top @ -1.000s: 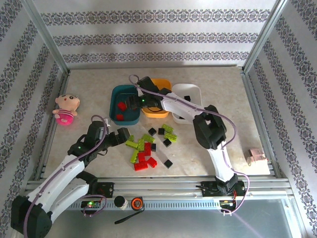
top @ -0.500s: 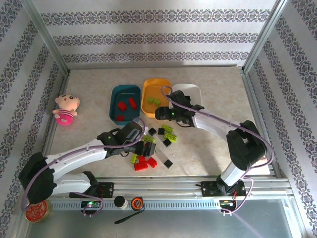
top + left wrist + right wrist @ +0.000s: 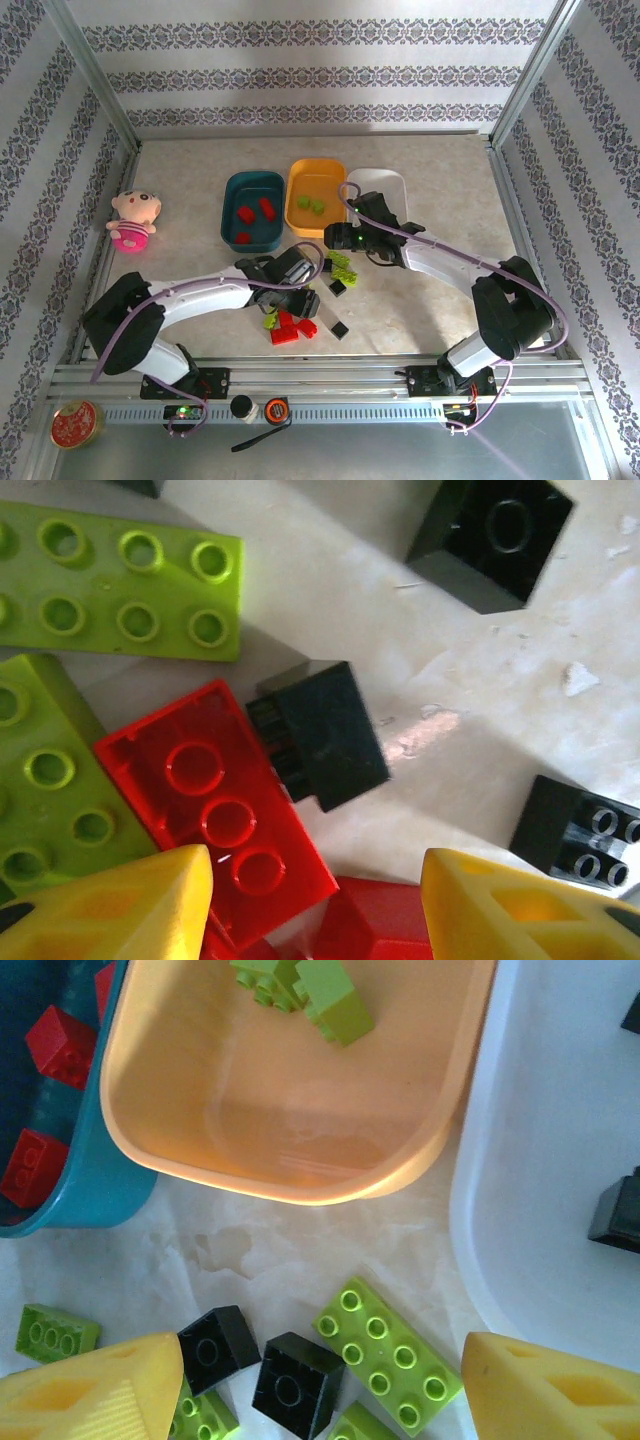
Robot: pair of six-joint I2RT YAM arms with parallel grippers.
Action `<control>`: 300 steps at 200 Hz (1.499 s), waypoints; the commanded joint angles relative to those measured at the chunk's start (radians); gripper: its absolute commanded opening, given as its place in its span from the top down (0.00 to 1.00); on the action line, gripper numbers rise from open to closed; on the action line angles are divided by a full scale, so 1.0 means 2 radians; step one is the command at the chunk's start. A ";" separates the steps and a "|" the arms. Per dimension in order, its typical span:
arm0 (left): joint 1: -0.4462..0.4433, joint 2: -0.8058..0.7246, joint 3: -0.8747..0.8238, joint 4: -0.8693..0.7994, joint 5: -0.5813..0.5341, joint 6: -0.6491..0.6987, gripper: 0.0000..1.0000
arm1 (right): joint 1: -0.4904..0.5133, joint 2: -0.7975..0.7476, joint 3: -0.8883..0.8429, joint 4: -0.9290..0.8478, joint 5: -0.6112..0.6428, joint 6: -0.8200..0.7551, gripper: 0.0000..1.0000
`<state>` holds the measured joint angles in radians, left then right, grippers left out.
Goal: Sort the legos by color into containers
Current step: Turn over the lego at the bottom-center of the table, then pick up the lego from the middle-left of the table.
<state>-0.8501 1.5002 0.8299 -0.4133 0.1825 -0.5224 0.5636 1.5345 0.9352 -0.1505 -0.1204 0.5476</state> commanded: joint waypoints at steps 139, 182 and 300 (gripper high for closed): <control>0.035 0.011 0.010 -0.024 -0.020 0.042 0.41 | -0.012 -0.012 -0.021 0.026 -0.007 0.009 0.26; 0.035 0.039 0.025 -0.021 -0.043 0.052 0.51 | -0.012 -0.019 -0.026 0.025 -0.005 0.008 0.26; 0.046 -0.041 0.047 -0.022 -0.036 0.035 0.81 | -0.021 -0.031 -0.034 0.024 -0.002 0.009 0.26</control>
<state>-0.7715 1.5265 0.8860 -0.4427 0.1226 -0.4271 0.5320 1.4998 0.8757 -0.1143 -0.1211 0.5522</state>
